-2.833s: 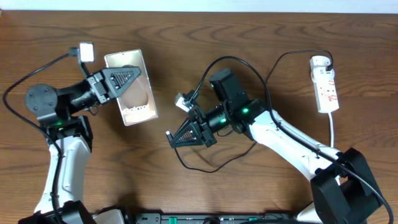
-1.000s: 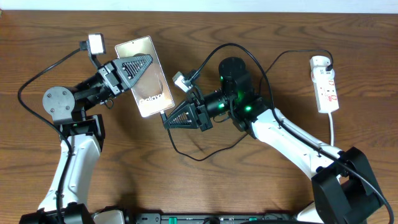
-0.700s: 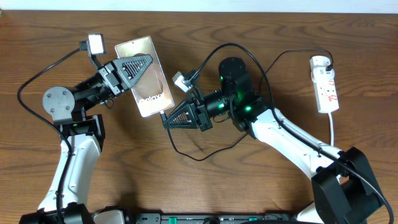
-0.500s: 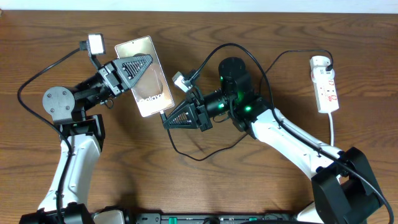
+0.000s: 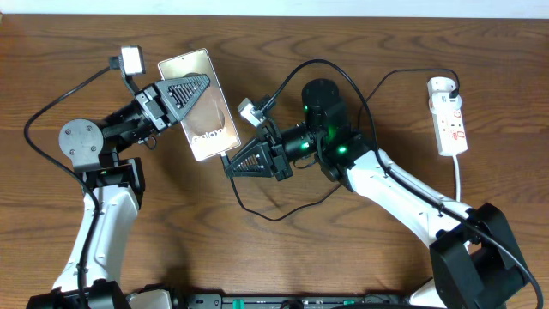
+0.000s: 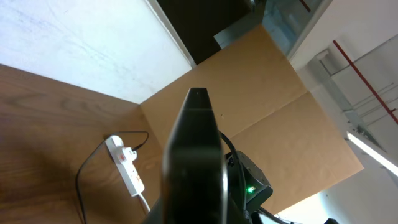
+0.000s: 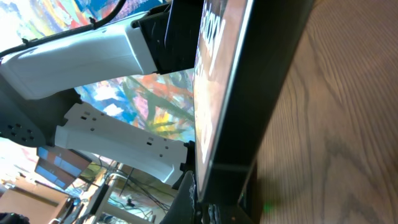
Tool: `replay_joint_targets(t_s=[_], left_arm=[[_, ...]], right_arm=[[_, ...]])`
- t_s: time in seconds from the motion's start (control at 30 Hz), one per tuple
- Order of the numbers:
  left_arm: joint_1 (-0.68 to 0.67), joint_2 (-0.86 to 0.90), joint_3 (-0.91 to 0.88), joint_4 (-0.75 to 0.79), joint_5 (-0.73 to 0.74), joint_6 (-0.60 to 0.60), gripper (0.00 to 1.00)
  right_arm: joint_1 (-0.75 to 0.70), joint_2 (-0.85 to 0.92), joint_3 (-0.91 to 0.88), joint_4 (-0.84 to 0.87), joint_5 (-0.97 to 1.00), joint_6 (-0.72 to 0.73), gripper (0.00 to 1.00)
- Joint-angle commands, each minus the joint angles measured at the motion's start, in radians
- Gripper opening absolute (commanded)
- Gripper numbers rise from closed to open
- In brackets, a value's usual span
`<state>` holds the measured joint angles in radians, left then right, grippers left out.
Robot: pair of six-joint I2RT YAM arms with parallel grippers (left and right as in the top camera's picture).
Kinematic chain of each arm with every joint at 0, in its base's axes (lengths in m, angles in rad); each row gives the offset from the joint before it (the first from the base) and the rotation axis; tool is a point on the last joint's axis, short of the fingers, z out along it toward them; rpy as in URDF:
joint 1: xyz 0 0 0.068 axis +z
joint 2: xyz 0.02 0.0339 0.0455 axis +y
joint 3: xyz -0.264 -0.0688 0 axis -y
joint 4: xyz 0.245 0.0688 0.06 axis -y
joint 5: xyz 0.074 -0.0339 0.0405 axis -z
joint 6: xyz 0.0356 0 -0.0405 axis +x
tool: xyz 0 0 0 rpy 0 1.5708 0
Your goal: Plug charger to phone and switch on socket
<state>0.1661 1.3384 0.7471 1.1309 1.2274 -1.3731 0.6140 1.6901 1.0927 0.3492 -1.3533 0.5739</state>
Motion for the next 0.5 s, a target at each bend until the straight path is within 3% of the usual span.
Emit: replay_joint_targets(t_s=[0.0,0.47], left_arm=[[-0.002,-0.019,0.003,0.008,-0.01,-0.02,0.07],[-0.028,-0.019,0.003,0.008,-0.009,0.029,0.07]], right_arm=[[0.005,-0.002,0.007,0.004,0.009,0.005,0.01],[0.005,-0.002,0.007,0.003,0.011,0.005,0.01]])
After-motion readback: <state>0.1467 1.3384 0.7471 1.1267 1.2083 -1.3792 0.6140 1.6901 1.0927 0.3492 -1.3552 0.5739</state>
